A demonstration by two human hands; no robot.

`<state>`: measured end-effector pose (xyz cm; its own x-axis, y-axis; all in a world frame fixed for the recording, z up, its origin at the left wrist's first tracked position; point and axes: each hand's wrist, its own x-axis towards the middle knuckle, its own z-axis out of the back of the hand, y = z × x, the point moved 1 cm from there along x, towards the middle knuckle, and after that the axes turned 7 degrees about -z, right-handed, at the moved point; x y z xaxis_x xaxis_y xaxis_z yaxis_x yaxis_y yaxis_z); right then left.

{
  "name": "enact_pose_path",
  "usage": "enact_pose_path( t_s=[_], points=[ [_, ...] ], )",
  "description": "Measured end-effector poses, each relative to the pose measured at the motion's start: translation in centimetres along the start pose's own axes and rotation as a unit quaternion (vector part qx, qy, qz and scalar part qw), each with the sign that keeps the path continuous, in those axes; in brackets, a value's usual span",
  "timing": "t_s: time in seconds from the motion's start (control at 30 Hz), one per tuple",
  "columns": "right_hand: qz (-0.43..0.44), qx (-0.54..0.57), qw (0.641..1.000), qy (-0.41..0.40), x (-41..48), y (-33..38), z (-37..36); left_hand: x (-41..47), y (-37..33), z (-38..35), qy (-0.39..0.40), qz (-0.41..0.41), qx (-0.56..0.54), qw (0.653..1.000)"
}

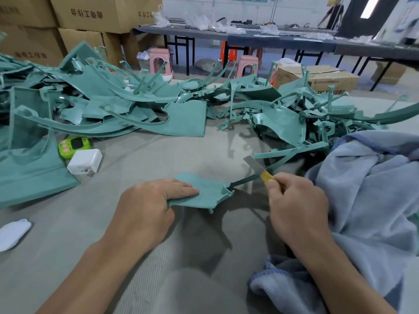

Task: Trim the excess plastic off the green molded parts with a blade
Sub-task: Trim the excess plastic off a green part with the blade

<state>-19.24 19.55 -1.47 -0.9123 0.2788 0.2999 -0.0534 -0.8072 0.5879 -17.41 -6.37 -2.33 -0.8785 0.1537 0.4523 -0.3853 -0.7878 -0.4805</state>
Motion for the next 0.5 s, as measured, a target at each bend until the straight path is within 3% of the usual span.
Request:
enact_pose_path(
  t_s=[0.1, 0.27, 0.4, 0.5],
  points=[
    [0.038, 0.001, 0.996, 0.079, -0.6, 0.2, -0.4, -0.1, -0.1, 0.1, 0.0, -0.004, 0.001, 1.0],
    [-0.016, -0.047, 0.998, -0.038, 0.1, 0.3, 0.7, -0.1, -0.2, 0.2, 0.0, -0.006, 0.006, 1.0],
    [0.048, -0.064, 0.996, 0.037, -1.5, 0.8, -0.5, -0.1, -0.2, 0.4, 0.0, -0.017, 0.007, 1.0],
    [-0.017, -0.1, 0.994, -0.046, 0.3, 0.1, 0.7, -0.1, 0.0, 0.2, -0.001, -0.017, 0.017, 1.0]
  ],
)
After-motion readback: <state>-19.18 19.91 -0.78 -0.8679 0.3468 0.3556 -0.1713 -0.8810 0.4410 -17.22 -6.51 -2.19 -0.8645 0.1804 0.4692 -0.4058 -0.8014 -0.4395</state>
